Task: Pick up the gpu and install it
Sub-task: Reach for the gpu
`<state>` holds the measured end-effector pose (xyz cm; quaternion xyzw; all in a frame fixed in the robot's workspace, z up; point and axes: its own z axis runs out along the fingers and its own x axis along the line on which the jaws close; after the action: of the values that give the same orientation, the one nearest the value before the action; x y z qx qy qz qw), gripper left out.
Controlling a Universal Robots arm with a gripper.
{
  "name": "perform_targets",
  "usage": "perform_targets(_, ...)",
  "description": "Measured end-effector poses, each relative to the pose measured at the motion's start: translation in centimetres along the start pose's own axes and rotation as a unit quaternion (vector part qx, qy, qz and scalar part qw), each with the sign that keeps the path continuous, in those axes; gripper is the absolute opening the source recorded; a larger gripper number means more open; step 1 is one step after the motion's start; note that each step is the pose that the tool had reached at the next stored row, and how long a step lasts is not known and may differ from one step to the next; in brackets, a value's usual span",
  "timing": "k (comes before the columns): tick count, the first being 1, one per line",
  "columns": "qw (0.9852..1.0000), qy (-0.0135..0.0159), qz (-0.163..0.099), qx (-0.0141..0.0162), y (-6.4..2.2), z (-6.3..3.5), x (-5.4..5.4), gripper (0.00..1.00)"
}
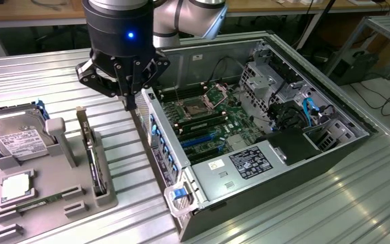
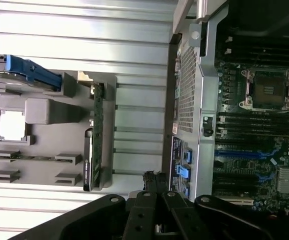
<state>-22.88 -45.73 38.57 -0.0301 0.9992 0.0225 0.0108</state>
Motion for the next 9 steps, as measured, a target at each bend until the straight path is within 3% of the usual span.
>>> perform_targets(9, 1.0000, -0.0001, 0.000, 0.0004, 0.28, 0.15, 2.1, 0.11)
